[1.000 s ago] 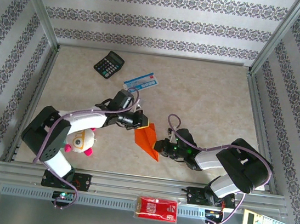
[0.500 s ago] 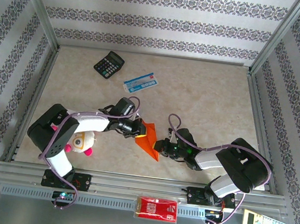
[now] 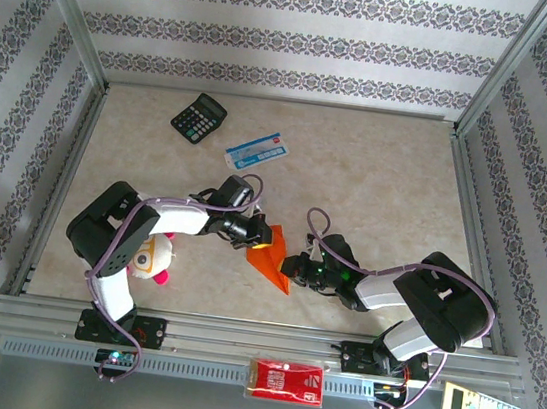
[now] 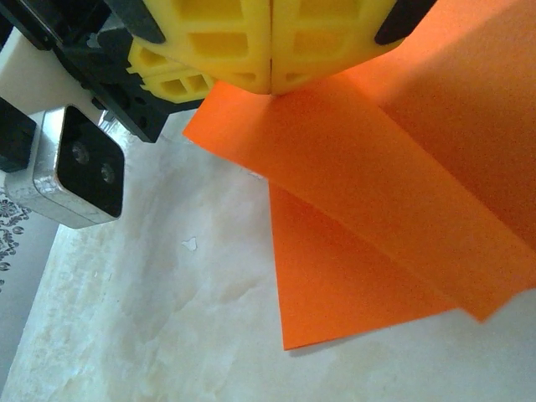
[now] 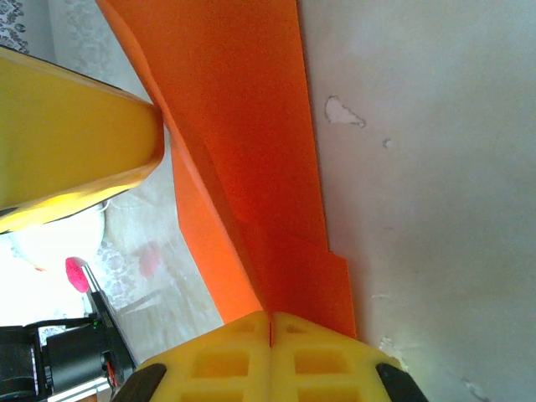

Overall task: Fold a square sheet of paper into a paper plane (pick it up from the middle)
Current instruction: Fourth fold the wing at the center of the table.

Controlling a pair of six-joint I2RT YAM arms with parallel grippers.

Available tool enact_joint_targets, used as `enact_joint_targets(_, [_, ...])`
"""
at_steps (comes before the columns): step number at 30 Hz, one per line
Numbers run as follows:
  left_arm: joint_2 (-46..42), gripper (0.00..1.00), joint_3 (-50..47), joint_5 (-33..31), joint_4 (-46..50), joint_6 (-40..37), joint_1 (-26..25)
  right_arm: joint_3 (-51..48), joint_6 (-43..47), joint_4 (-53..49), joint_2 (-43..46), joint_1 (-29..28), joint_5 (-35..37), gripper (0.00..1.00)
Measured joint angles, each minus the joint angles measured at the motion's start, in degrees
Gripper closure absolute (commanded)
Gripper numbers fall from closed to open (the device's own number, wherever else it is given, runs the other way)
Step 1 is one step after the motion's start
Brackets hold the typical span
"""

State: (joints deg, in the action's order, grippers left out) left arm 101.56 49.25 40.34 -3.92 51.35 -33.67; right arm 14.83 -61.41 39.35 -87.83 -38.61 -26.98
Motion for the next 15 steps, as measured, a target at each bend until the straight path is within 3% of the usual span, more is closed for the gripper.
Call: enact_joint_targets(15, [3.2,0.91,2.0,0.7,-1.2,-0.2,0.0,0.0,0.0,0.0,0.0,0.2,-0.1,1.0])
